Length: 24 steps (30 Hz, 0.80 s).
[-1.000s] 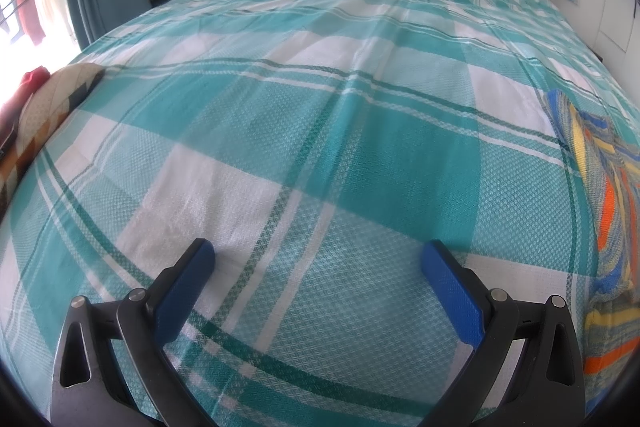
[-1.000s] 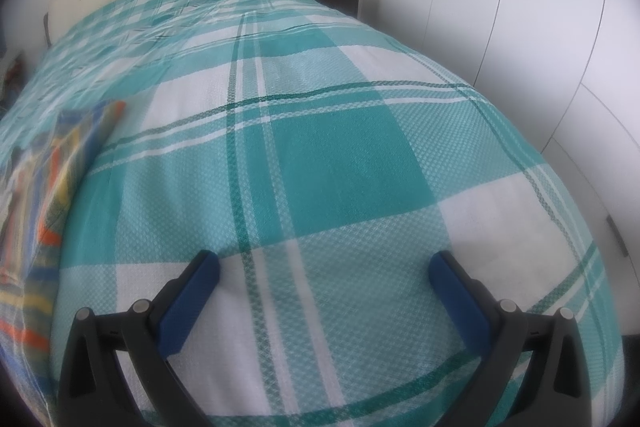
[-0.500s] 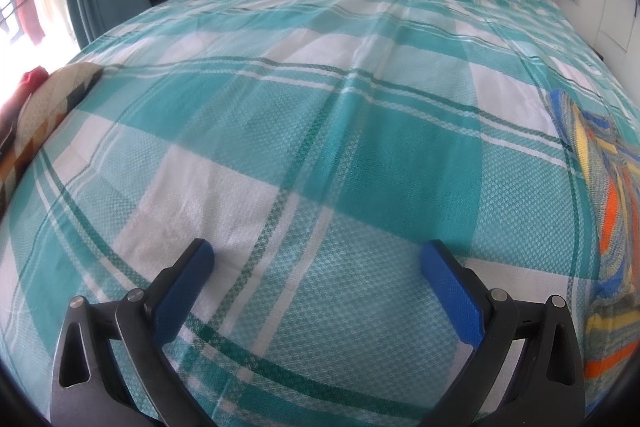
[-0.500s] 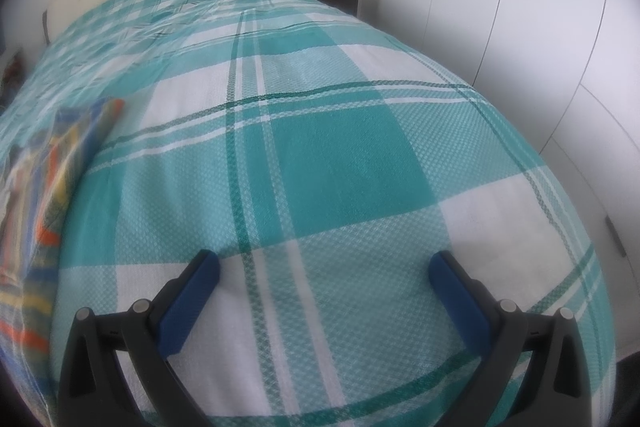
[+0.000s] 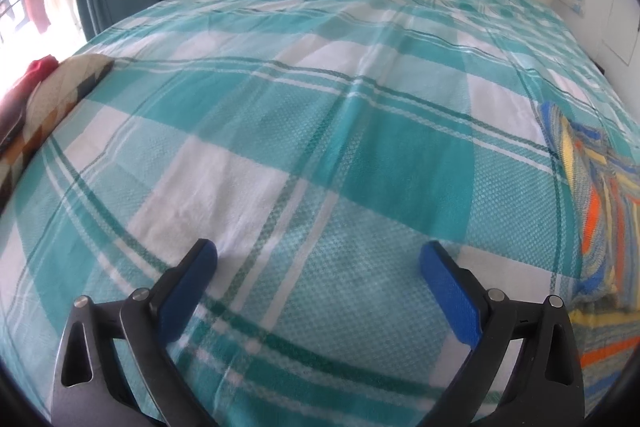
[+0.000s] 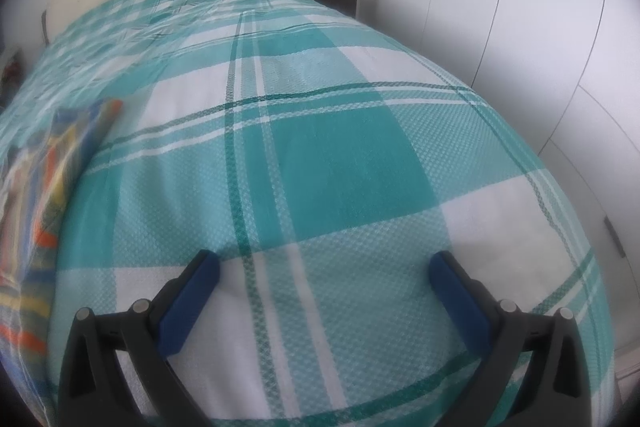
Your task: Fold small clothes
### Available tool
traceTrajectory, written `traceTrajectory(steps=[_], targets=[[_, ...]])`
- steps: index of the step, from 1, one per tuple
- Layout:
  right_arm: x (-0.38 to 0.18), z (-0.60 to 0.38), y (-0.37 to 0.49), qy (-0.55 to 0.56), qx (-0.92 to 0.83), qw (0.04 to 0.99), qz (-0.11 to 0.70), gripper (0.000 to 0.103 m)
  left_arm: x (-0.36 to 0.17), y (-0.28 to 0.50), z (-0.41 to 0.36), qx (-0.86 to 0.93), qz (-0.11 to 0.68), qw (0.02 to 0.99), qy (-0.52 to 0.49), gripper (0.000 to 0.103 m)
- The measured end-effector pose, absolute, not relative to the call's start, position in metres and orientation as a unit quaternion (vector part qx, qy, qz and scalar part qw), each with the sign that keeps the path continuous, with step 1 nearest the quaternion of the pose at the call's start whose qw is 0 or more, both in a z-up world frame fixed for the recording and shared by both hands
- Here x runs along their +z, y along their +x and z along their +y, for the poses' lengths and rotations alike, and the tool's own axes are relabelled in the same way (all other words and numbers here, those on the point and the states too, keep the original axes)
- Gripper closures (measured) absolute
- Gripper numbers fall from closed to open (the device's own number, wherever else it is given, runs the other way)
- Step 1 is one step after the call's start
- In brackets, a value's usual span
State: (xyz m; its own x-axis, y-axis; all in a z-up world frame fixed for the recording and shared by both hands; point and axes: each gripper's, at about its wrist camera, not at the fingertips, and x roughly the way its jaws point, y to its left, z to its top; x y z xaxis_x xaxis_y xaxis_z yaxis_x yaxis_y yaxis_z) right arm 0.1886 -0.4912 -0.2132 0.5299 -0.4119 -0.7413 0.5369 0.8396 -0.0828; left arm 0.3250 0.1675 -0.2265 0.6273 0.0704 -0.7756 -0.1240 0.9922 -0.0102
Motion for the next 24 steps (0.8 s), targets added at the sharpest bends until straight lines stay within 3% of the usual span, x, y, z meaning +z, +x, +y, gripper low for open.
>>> traceTrajectory(steps=[5,8,11,16,24], targets=[[-0.196,-0.489,0.179,0.048,-0.217,0.865,0.450,0.004,-0.165,0.258,0.157,0.007,0.369,0.928,-0.045,0.002],[-0.142,-0.449,0.113,0.043,-0.206,0.899,0.384,0.005,-0.124,0.190,0.126,-0.045,0.323,0.945,0.014,0.001],[-0.096,-0.384,0.050,-0.005,-0.185,0.929,0.320,0.000,-0.098,0.114,0.099,-0.080,0.300,0.950,0.009,0.000],[-0.060,-0.311,-0.006,-0.027,-0.183,0.938,0.292,0.000,-0.092,0.029,0.046,-0.131,0.322,0.938,-0.005,0.000],[-0.030,-0.282,-0.040,-0.056,-0.213,0.937,0.272,0.000,-0.088,-0.030,-0.026,-0.107,0.333,0.931,0.108,0.000]])
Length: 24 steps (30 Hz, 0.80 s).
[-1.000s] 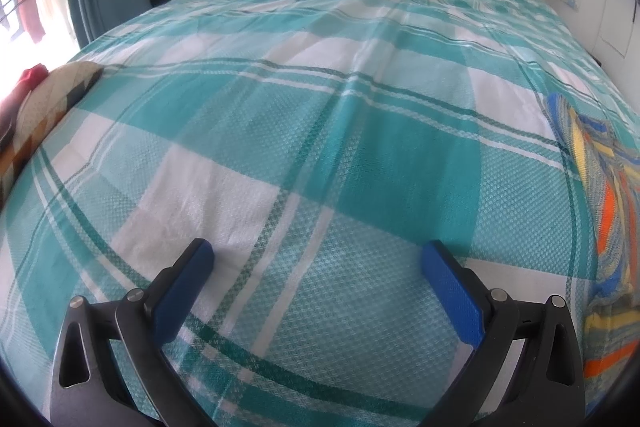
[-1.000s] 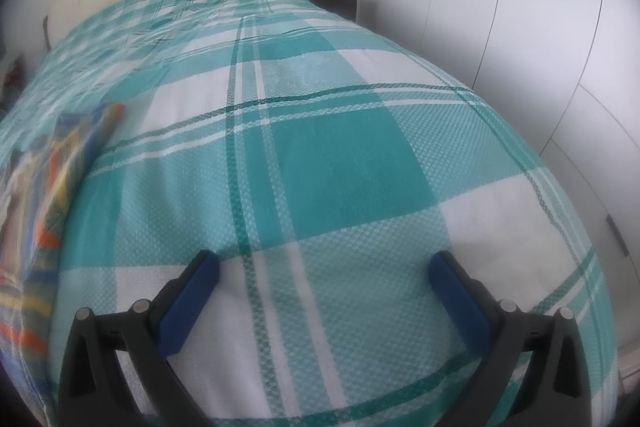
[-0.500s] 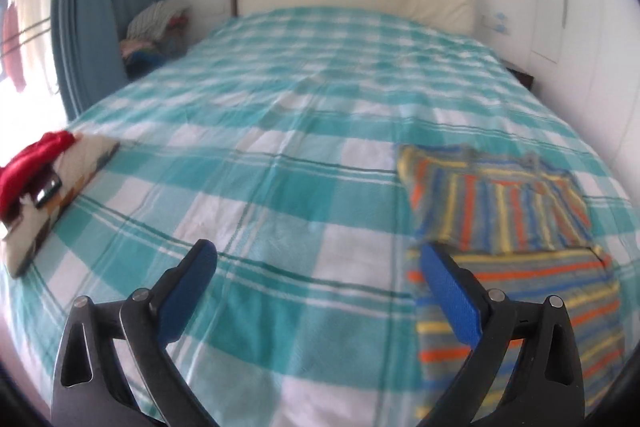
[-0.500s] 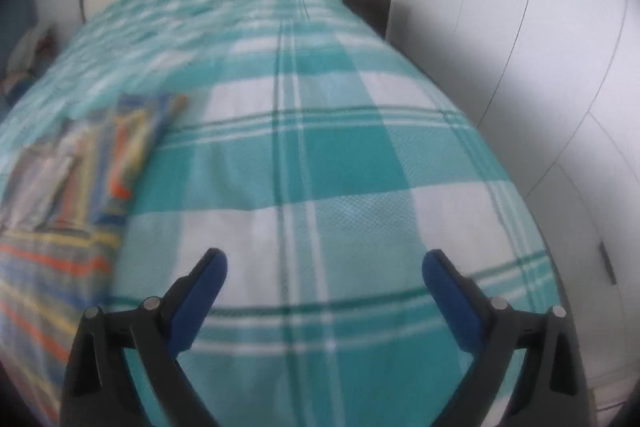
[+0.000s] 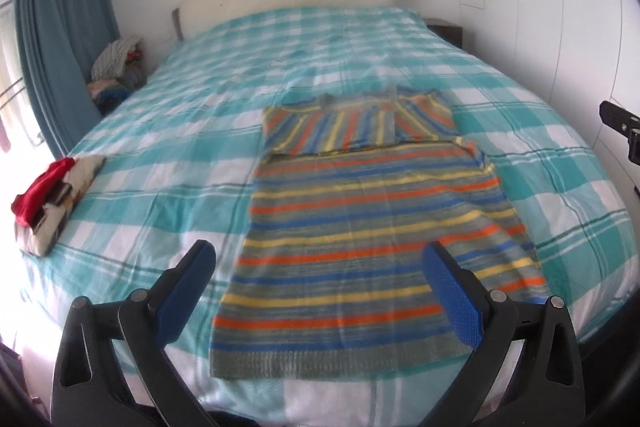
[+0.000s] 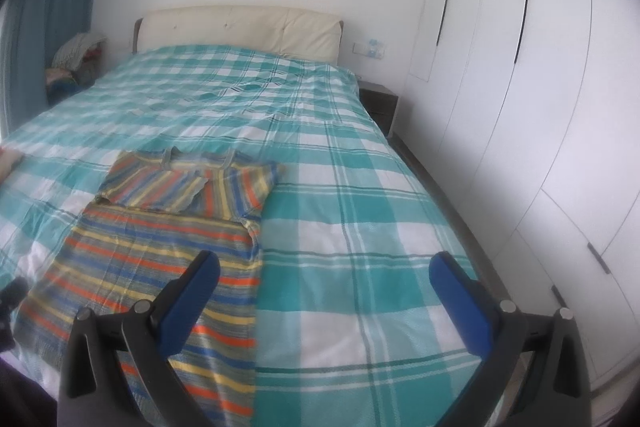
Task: Fold small clothes
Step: 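Move both open tools to the hem end of the striped sweater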
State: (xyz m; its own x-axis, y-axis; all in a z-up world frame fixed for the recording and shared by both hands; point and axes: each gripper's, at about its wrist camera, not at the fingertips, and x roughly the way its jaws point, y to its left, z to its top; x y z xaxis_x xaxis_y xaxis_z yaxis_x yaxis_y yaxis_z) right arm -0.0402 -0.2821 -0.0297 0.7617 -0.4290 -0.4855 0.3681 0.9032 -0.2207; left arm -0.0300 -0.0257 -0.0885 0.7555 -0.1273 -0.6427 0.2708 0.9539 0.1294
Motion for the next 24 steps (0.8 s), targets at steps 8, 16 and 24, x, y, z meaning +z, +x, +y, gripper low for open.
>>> traceTrajectory(steps=[8,16,24], targets=[[-0.019,-0.274,-0.064,-0.082,-0.223,0.939,0.249,0.000,-0.081,-0.041,-0.022,-0.119,0.365,0.921,0.063,0.000],[-0.039,-0.292,-0.072,0.009,-0.115,0.956,0.269,0.000,-0.109,-0.029,0.017,-0.062,0.375,0.918,0.114,0.000],[-0.152,-0.314,-0.075,0.158,-0.020,0.909,0.384,0.000,-0.192,0.030,0.097,-0.040,0.473,0.878,0.055,0.002]])
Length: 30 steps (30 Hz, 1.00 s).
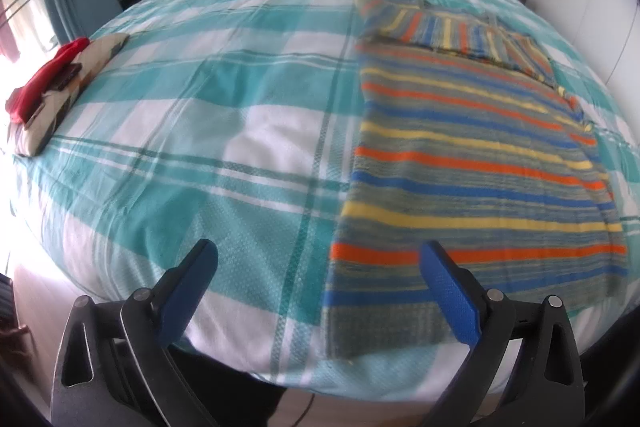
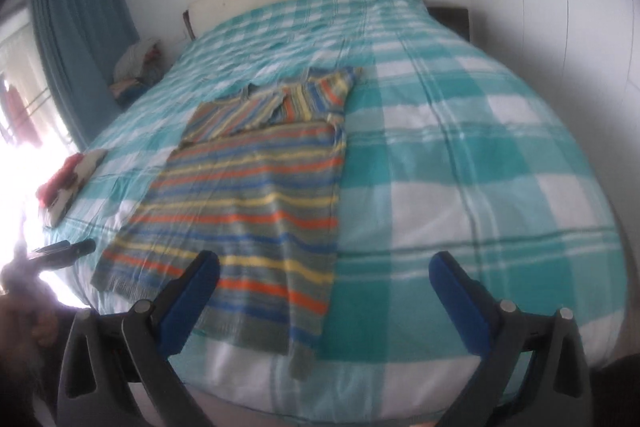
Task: Fold small clothes
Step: 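Move both open tools to the hem end of the striped sweater, then close both tools on the hem end of the striped sweater, then lift the hem end with both tools, fold it toward the collar, then open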
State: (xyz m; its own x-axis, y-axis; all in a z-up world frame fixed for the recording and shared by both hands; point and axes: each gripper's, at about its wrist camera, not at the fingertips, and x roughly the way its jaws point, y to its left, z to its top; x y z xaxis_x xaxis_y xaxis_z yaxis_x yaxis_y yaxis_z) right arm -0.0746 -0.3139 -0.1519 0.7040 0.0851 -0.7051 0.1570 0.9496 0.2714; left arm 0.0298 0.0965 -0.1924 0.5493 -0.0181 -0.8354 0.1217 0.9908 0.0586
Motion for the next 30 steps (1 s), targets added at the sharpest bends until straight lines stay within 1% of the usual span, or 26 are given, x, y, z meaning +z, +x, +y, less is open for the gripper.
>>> traceTrajectory(steps=[2,3,4,5,6,8,9,10,11,12,13,14,18,21,25,28,30], targets=[[-0.173,-0.314,-0.072,0.187,-0.011,0.896,0.402,0.000,-0.206,0.031,0.094,-0.055,0.482,0.872,0.059,0.004],[-0.183,-0.311,-0.069,0.195,-0.002,0.887,0.418,0.000,-0.211,0.030,0.093,-0.065,0.491,0.867,0.054,0.007],[-0.190,-0.308,-0.067,0.202,0.010,0.880,0.430,0.002,-0.216,0.029,0.092,-0.074,0.498,0.862,0.049,0.013],[-0.195,-0.304,-0.067,0.207,0.019,0.875,0.437,0.006,-0.219,0.026,0.091,-0.078,0.500,0.861,0.050,0.015],[-0.199,-0.300,-0.067,0.211,0.029,0.872,0.441,0.009,-0.219,0.024,0.089,-0.078,0.495,0.863,0.057,0.016],[-0.205,-0.293,-0.064,0.216,0.047,0.866,0.449,0.018,-0.218,0.020,0.086,-0.085,0.491,0.864,0.063,0.026],[-0.210,-0.290,-0.060,0.217,0.052,0.860,0.458,0.019,-0.217,0.019,0.085,-0.089,0.495,0.862,0.060,0.048],[-0.217,-0.287,-0.055,0.216,0.056,0.853,0.472,0.025,-0.217,0.019,0.084,-0.091,0.499,0.860,0.060,0.084],[-0.222,-0.285,-0.051,0.213,0.055,0.849,0.481,0.048,-0.217,0.018,0.082,-0.095,0.504,0.856,0.064,0.100],[-0.226,-0.285,-0.049,0.211,0.048,0.844,0.491,0.068,-0.215,0.014,0.081,-0.098,0.505,0.855,0.066,0.099],[-0.229,-0.290,-0.050,0.227,0.047,0.839,0.493,0.096,-0.211,0.012,0.083,-0.099,0.502,0.857,0.066,0.100],[-0.227,-0.296,-0.054,0.252,0.053,0.835,0.487,0.097,-0.207,0.008,0.086,-0.107,0.502,0.856,0.060,0.100],[-0.198,-0.315,-0.072,0.283,0.056,0.844,0.452,0.097,-0.180,0.009,0.107,-0.148,0.506,0.850,-0.020,0.101],[-0.172,-0.331,-0.066,0.321,0.073,0.849,0.413,0.097,-0.155,0.039,0.120,-0.169,0.497,0.847,-0.087,0.101],[-0.143,-0.355,-0.015,0.354,0.089,0.856,0.367,0.097,-0.129,0.120,0.119,-0.169,0.476,0.851,-0.143,0.101],[-0.132,-0.375,0.054,0.367,0.086,0.859,0.348,0.097,-0.130,0.199,0.106,-0.163,0.482,0.841,-0.182,0.101],[-0.135,-0.389,0.108,0.378,0.083,0.850,0.357,0.097,-0.136,0.248,0.093,-0.153,0.491,0.836,-0.192,0.101]])
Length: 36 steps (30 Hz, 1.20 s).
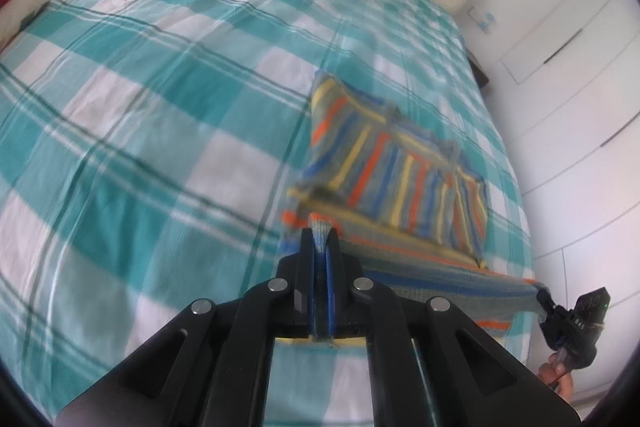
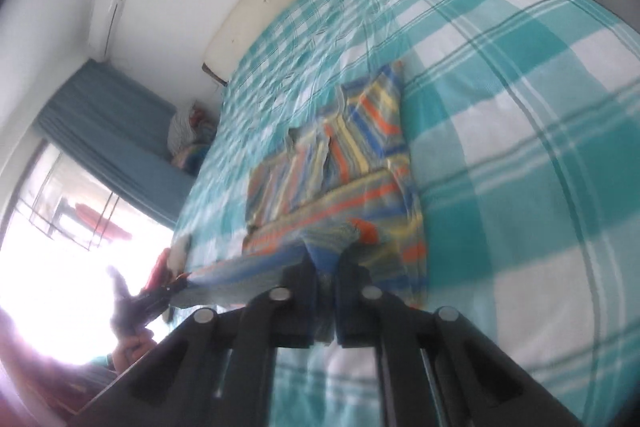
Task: Fold small clothes
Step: 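Lift the hem end with both tools, fold it toward the collar, then open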
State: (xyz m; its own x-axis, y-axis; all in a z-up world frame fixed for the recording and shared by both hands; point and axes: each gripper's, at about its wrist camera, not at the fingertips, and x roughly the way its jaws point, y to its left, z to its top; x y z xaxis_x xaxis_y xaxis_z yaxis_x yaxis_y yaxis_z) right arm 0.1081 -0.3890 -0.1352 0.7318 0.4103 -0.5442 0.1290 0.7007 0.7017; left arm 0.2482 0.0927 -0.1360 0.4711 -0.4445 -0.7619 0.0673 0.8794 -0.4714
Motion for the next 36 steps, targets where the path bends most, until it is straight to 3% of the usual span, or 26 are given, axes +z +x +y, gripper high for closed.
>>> traceTrajectory(steps=[6,12,14,15,16,18,19,20,21,26,27,31,34,36], targets=[[-0.161,-0.427,0.235,0.404,0.058,0.827,0.387,0.097,-0.153,0.359,0.052,-0.118,0.513,0.828,-0.193,0.101],[-0.182,-0.459,0.303,0.412,0.052,0.820,0.394,0.097,-0.165,0.420,0.018,-0.106,0.511,0.836,-0.168,0.100],[-0.191,-0.466,0.324,0.413,0.060,0.818,0.395,0.096,-0.167,0.434,0.013,-0.101,0.501,0.844,-0.162,0.096],[-0.194,-0.468,0.333,0.417,0.071,0.818,0.389,0.095,-0.168,0.440,0.014,-0.086,0.494,0.850,-0.161,0.089],[-0.196,-0.470,0.338,0.417,0.068,0.821,0.383,0.090,-0.168,0.446,0.017,-0.060,0.490,0.855,-0.161,0.071],[-0.198,-0.478,0.343,0.427,0.053,0.823,0.370,0.075,-0.165,0.453,0.033,-0.029,0.478,0.859,-0.182,0.042],[-0.196,-0.483,0.343,0.435,0.048,0.825,0.358,0.058,-0.162,0.451,0.042,-0.027,0.465,0.862,-0.201,0.039],[-0.192,-0.486,0.340,0.433,0.038,0.830,0.349,0.046,-0.160,0.449,0.050,-0.035,0.454,0.863,-0.219,0.039],[-0.184,-0.487,0.337,0.420,0.032,0.839,0.344,0.044,-0.157,0.445,0.056,-0.048,0.446,0.864,-0.228,0.039],[-0.150,-0.458,0.325,0.305,0.088,0.871,0.374,0.044,-0.153,0.404,0.039,-0.156,0.435,0.875,-0.142,0.036],[-0.149,-0.445,0.325,0.281,0.109,0.871,0.389,0.044,-0.159,0.398,0.027,-0.189,0.447,0.866,-0.117,0.032],[-0.163,-0.392,0.337,0.202,0.144,0.858,0.450,0.044,-0.194,0.399,-0.028,-0.217,0.501,0.838,-0.029,0.032],[-0.186,-0.380,0.347,0.199,0.101,0.856,0.467,0.044,-0.199,0.428,-0.034,-0.128,0.488,0.862,-0.047,0.035],[-0.190,-0.386,0.343,0.192,0.062,0.865,0.460,0.046,-0.200,0.440,-0.008,-0.057,0.494,0.860,-0.117,0.038]])
